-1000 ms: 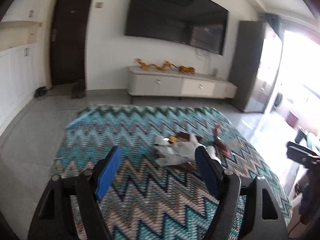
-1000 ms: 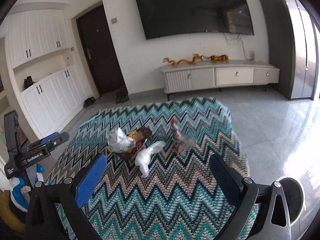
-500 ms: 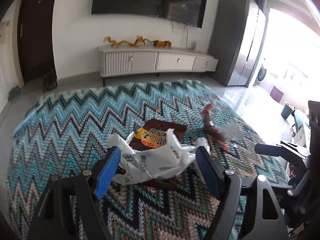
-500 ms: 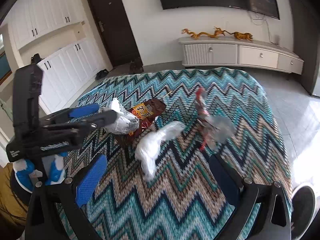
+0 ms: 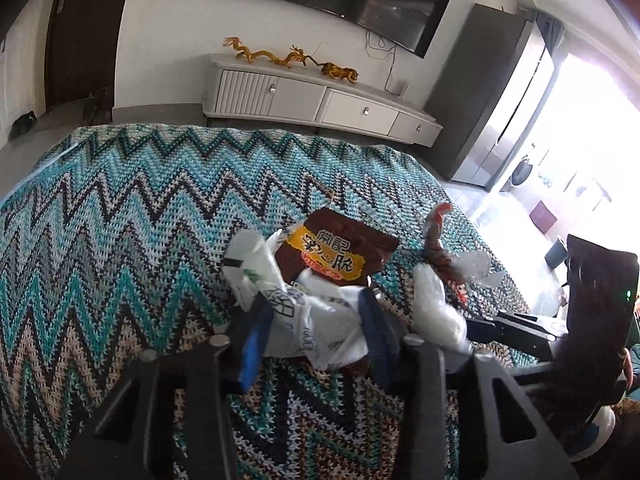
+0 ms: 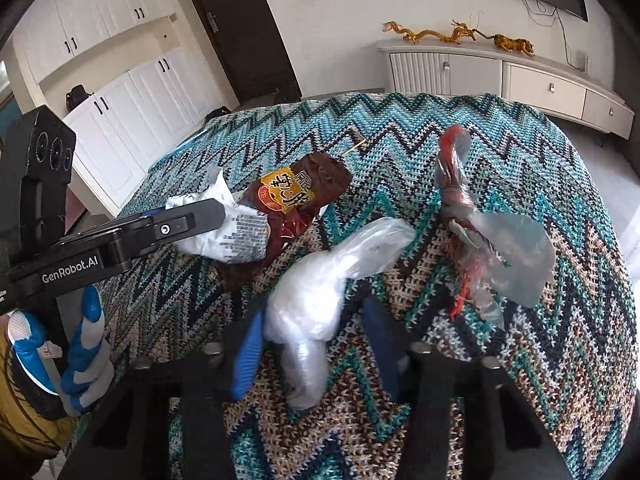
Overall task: Collect trash
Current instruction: 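Grasp the clear plastic bag with the right tool while the left tool grasps the white printed bag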
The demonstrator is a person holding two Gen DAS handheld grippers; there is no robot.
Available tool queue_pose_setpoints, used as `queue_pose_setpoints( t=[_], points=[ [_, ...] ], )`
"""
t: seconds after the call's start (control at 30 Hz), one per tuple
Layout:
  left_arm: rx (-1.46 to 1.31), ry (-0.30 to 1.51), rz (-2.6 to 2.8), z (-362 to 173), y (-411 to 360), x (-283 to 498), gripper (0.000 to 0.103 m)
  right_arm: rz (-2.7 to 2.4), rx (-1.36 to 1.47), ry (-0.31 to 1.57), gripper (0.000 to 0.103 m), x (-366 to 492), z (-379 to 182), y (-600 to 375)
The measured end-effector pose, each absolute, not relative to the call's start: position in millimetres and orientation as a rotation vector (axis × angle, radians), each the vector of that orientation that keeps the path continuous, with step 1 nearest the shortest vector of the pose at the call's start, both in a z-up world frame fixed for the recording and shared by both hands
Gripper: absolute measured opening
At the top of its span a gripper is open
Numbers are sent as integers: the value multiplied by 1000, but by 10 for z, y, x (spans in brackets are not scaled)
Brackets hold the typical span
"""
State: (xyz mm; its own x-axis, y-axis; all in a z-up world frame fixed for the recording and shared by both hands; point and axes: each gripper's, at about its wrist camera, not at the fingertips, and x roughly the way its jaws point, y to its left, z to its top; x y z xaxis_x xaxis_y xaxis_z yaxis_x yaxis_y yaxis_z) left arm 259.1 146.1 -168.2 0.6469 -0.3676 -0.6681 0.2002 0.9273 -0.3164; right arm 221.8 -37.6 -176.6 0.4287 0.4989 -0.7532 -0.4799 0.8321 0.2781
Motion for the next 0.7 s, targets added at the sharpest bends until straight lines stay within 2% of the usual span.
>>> queue_pose_setpoints(
  t=[0.07,0.27,0.7],
  points=[
    [-218,807,-326,-1676,1441,2555,33,608,29,953,32,2221,-1786,-416],
    [-232,786,-310,-1622,1484,2308,27,610,69,950,30,2158,-1753,-581],
    [-284,700,-268,-1171,1772,1585,26,628,75,858,30,1609,-1232,-679]
  ],
)
